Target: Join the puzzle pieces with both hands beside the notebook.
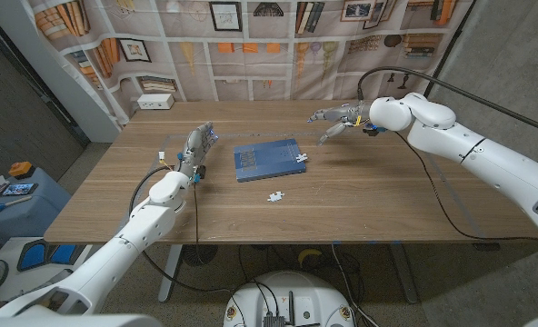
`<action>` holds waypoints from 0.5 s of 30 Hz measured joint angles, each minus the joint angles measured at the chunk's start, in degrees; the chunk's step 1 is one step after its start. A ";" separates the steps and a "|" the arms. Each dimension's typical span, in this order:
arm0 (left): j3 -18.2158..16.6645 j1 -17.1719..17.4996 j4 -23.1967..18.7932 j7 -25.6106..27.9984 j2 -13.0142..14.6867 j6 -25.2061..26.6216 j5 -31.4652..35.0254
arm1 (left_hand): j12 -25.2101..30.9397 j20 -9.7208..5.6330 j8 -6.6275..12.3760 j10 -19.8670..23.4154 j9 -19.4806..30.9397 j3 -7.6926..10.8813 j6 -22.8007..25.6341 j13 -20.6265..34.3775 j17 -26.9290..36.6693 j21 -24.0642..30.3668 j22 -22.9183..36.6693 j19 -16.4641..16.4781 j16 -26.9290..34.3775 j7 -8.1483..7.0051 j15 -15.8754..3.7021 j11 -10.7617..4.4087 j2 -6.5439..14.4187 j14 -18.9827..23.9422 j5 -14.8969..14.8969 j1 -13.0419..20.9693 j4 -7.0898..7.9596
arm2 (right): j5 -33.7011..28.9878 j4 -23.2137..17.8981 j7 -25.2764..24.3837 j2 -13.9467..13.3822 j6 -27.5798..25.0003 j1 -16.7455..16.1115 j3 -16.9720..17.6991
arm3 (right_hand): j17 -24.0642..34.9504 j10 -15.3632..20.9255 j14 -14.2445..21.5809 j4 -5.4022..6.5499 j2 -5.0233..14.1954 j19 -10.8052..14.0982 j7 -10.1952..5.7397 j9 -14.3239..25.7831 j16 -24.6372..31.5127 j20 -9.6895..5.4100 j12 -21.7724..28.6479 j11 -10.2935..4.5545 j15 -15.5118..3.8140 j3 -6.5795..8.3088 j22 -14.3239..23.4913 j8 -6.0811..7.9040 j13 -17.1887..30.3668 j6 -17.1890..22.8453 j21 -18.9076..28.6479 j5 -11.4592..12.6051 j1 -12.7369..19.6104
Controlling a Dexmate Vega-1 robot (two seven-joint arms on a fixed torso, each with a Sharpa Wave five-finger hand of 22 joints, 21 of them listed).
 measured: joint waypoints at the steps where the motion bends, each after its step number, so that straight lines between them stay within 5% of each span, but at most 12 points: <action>1: 0.00 0.04 -0.01 0.03 -0.01 0.00 0.00 | 0.00 0.00 0.00 0.00 0.00 0.00 0.00 0.00 0.00 0.00 0.00 0.00 0.00 0.00 0.00 0.00 0.00 0.00 0.00 0.00 0.00 | -0.33 0.09 0.14 0.11 0.09 0.12 -0.12 | 0.00 0.00 0.00 0.00 0.00 0.01 -0.15 0.00 0.00 0.01 0.00 0.00 0.00 -0.01 0.00 0.00 0.00 0.15 0.00 0.00 0.00; 15: -0.04 0.56 -0.41 0.41 -0.06 -0.06 0.00 | 0.00 0.00 0.00 0.21 0.00 0.00 0.00 0.00 0.00 0.00 -0.01 0.00 0.00 0.00 0.00 -0.21 0.00 0.00 -0.27 0.00 0.00 | -5.20 0.87 2.26 1.45 1.29 1.05 -1.80 | -0.01 0.00 -0.32 0.32 0.61 -1.98 -0.35 0.53 0.00 0.72 0.00 -0.01 0.31 0.32 0.00 0.88 0.25 0.36 -0.46 0.44 0.60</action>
